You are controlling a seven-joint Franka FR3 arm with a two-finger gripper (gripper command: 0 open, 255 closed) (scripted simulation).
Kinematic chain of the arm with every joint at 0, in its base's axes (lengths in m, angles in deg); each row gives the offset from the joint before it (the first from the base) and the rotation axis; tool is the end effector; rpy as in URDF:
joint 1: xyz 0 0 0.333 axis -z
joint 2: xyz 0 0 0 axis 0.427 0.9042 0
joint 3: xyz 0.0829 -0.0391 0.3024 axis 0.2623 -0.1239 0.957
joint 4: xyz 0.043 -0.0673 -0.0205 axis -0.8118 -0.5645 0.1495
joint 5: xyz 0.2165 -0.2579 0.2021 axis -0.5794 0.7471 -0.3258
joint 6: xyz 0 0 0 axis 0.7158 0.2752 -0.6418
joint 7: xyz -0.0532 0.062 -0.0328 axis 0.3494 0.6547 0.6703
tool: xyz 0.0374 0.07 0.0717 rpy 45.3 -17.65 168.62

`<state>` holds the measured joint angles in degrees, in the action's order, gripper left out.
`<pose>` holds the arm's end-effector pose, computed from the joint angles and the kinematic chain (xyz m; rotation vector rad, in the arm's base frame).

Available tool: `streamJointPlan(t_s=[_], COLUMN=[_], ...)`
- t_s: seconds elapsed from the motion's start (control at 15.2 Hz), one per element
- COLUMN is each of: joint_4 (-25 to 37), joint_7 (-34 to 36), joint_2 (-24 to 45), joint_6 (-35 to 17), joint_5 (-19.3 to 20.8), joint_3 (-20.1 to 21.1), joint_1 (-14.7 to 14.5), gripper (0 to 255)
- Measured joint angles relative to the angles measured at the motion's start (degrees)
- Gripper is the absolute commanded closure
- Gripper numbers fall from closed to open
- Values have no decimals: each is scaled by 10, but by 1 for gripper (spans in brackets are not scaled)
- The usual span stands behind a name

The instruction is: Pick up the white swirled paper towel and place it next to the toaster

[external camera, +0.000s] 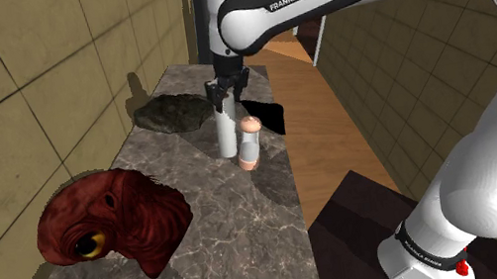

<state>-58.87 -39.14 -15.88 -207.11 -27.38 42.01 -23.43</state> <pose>0.5597 0.0846 0.4545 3.0638 -0.0793 0.1608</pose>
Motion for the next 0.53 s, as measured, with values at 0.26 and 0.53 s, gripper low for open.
streamJointPlan(t_s=[0.26, 0.53], joint_4=[20, 45], joint_7=[-5, -7], joint_2=[-10, -16], joint_6=[29, 61], joint_5=[-4, -7], joint_3=[0, 1], joint_1=[0, -1], gripper=[255, 255])
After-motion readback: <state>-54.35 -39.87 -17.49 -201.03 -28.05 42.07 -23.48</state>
